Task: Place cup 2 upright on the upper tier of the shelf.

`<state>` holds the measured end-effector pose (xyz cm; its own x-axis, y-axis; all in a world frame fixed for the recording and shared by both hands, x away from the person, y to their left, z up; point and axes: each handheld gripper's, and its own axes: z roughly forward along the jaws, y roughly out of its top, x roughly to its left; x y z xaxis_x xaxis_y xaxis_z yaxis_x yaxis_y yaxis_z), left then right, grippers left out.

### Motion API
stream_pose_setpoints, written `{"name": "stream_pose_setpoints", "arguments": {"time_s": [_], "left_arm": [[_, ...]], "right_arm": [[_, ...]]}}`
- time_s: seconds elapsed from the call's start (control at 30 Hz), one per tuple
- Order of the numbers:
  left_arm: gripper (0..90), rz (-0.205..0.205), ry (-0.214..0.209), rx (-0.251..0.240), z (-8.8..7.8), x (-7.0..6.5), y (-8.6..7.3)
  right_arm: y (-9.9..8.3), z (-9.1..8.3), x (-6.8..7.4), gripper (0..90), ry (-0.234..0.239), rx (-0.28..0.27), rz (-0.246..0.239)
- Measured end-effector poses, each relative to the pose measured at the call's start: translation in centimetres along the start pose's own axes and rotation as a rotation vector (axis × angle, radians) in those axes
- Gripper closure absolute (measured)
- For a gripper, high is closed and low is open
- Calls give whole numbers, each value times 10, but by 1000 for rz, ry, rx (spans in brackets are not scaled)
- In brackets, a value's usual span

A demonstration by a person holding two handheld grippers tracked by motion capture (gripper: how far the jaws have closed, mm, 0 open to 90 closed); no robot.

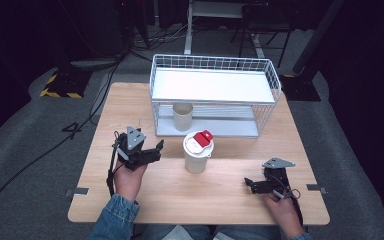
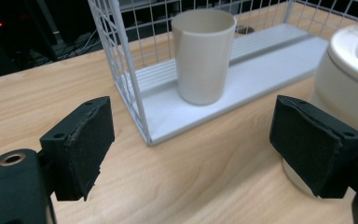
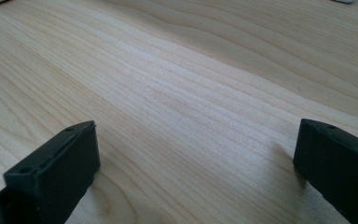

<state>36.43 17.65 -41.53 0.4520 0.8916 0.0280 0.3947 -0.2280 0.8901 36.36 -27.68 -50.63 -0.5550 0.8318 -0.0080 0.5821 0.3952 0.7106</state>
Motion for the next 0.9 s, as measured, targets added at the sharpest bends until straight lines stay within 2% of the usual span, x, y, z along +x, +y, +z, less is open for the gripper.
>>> {"name": "stream_pose_setpoints", "arguments": {"time_s": [0.1, 0.2, 0.27, 0.5, 0.57, 0.73, 0.9], "left_arm": [[147, -11, 1, 14, -7, 4, -9], [147, 9, 13, 34, -13, 5, -17], [147, 22, 10, 68, -18, 5, -25], [147, 32, 3, 107, -25, 9, -42], [146, 27, 2, 121, -27, 12, -48], [146, -15, 7, 151, -34, 22, -63], [146, -34, -9, 195, -35, 27, -75]], "right_arm": [[0, 0, -1, 6, 11, 1, -9], [0, 0, -1, 6, 12, 1, -10], [-1, -1, -2, 6, 16, 2, -17], [-1, -2, -4, 2, 35, 3, -30], [-1, -2, -4, 1, 38, 4, -33], [-1, -1, -5, 1, 50, 3, -42], [0, 0, -6, 1, 59, 2, -51]]}}
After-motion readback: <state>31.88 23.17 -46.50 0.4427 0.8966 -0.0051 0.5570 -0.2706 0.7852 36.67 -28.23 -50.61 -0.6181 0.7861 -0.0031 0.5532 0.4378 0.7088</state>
